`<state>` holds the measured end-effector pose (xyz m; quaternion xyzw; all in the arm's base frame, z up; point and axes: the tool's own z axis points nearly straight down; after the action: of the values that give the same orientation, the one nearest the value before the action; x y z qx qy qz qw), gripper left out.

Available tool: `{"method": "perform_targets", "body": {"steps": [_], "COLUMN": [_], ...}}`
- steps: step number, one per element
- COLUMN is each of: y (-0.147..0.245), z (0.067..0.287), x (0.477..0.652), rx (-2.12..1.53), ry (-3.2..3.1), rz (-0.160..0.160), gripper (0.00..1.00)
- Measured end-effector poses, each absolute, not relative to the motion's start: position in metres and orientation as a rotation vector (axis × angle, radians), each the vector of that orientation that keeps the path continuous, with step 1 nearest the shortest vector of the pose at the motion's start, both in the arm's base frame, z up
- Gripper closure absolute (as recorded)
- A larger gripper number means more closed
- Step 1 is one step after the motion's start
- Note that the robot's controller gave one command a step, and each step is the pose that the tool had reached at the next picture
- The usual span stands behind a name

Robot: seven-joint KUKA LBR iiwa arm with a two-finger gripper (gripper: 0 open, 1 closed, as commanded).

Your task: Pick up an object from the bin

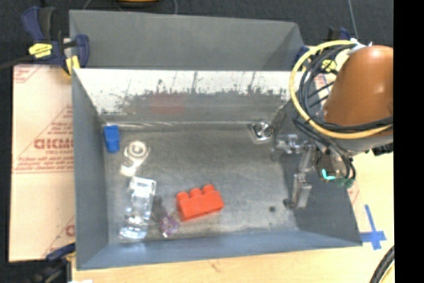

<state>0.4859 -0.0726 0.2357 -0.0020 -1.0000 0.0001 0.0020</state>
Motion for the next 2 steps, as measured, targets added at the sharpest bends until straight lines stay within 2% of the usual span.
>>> {"method": "perform_targets", "body": {"steps": [1,2], "y": [0.020,0.033], "z": [0.192,0.068], "x": [0.478,0.510], "rx": [0.287,0.796], "ry": [-3.128,-3.038], "rz": [-0.003,0.000], "gripper": [0.00,0.00]}}
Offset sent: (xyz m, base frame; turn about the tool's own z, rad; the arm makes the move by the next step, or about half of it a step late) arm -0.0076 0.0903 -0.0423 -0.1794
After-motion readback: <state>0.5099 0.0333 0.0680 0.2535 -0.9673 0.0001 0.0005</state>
